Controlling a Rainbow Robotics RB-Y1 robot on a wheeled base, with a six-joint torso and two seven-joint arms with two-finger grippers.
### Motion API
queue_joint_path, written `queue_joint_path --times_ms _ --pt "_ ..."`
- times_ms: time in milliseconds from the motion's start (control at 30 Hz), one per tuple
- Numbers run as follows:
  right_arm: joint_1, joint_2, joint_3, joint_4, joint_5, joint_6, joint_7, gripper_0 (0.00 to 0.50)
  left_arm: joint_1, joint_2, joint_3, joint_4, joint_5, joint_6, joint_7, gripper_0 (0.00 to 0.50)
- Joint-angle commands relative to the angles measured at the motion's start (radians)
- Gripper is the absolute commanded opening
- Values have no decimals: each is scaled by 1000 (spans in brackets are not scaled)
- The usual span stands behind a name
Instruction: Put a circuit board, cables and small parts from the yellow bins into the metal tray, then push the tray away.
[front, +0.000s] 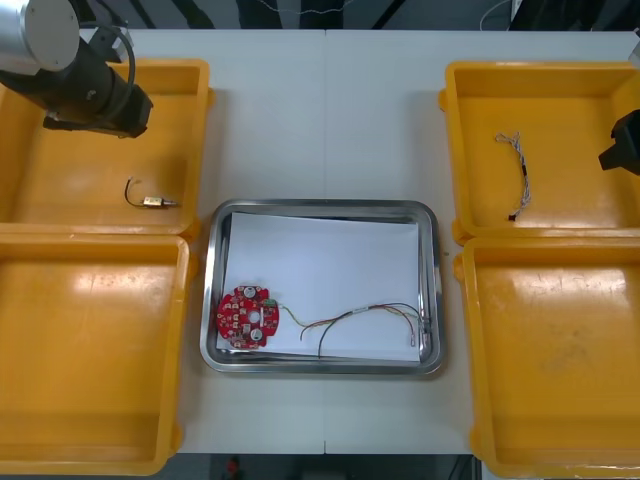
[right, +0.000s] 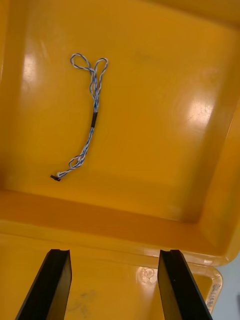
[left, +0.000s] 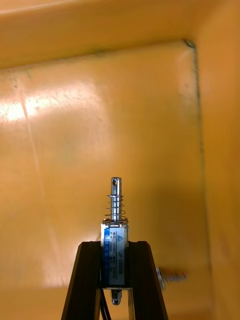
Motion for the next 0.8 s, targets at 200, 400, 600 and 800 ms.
queue_joint_path --times_ms 200,400,600,800 --pt "-187 29 55 161 131 3 -43 500 -20 28 -1 -297 57 265 255 0" --pt "-217 100 63 248 220 3 -58 500 -17 -19 -70 -422 55 357 416 2" --pt "-228 180 61 291 318 3 -78 500 -3 -93 -117 -488 37 379 500 2" --pt "-230 218 53 351 337 -9 -96 500 49 -156 -161 -535 9 379 518 0"
